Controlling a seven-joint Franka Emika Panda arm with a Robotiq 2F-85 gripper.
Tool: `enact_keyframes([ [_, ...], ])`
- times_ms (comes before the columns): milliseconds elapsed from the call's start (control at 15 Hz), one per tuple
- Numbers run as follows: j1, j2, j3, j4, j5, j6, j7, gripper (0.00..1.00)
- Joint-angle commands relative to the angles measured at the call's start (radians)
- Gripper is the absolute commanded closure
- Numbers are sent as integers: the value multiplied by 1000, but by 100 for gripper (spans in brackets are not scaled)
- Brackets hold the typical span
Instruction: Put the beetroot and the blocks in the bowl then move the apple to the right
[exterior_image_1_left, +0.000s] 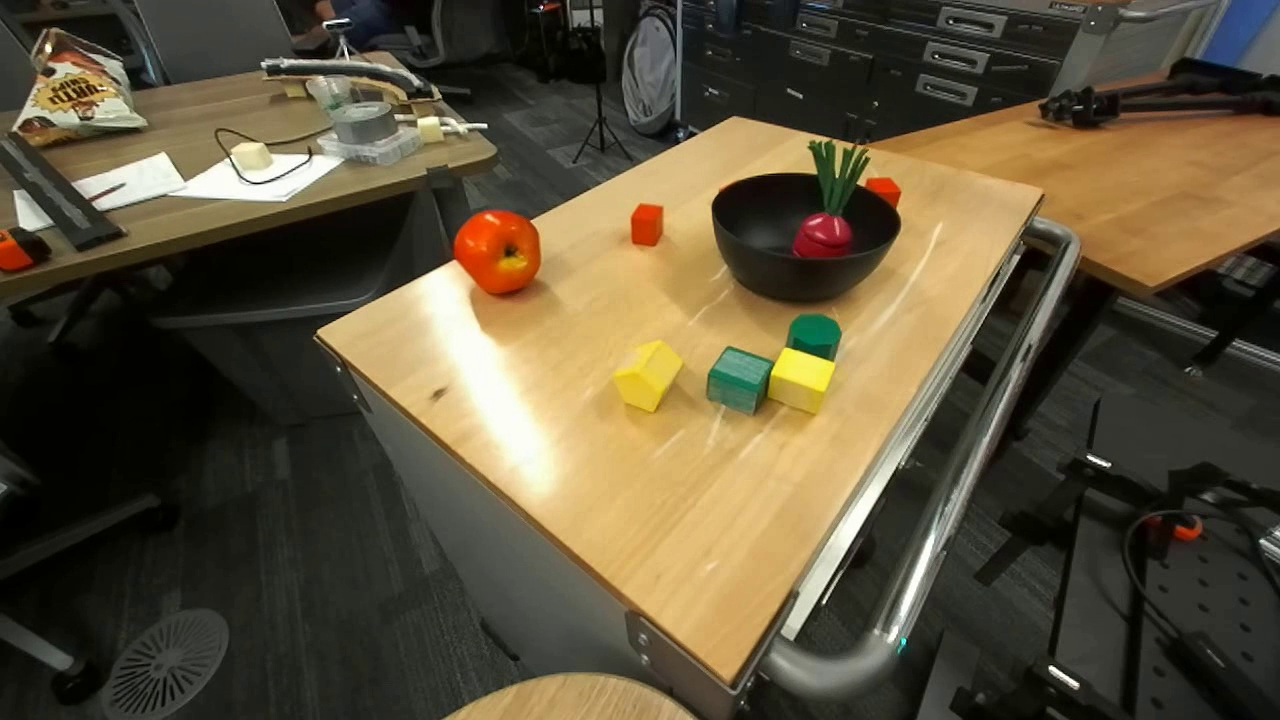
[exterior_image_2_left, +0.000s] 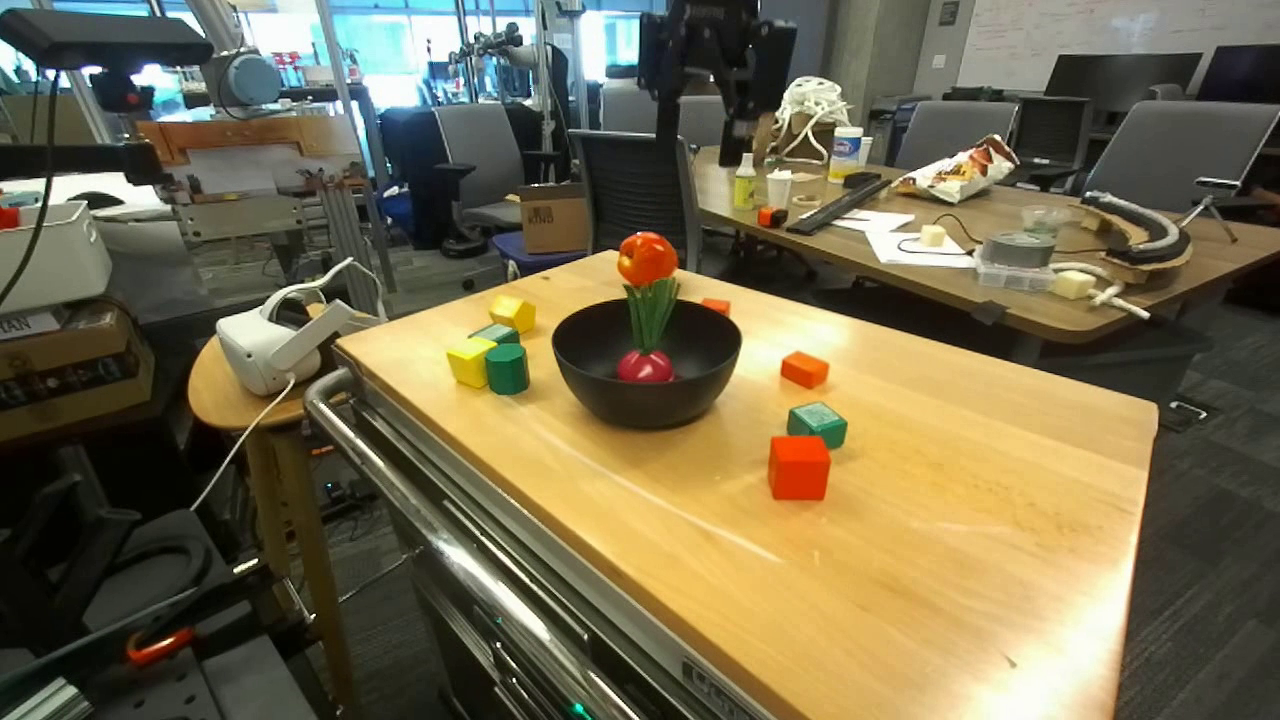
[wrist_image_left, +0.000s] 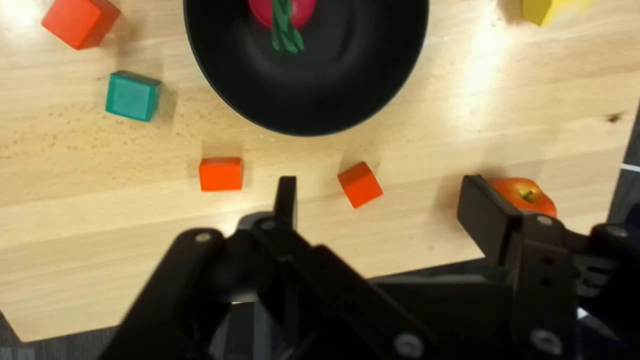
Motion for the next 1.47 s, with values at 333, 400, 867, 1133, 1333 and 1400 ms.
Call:
enact_keyframes([
  [333, 25, 2, 15, 15, -111, 45, -54, 0],
  [400, 33, 28, 26, 35, -119, 36, -91, 0],
  [867, 37, 289, 105, 249, 8, -124, -346, 0],
  [1133, 45, 289, 101, 199, -23, -79, -297, 0],
  [1333, 46, 314, 97, 218, -33, -59, -290, 0],
  [1400, 45, 326, 96, 216, -32, -24, -286, 0],
])
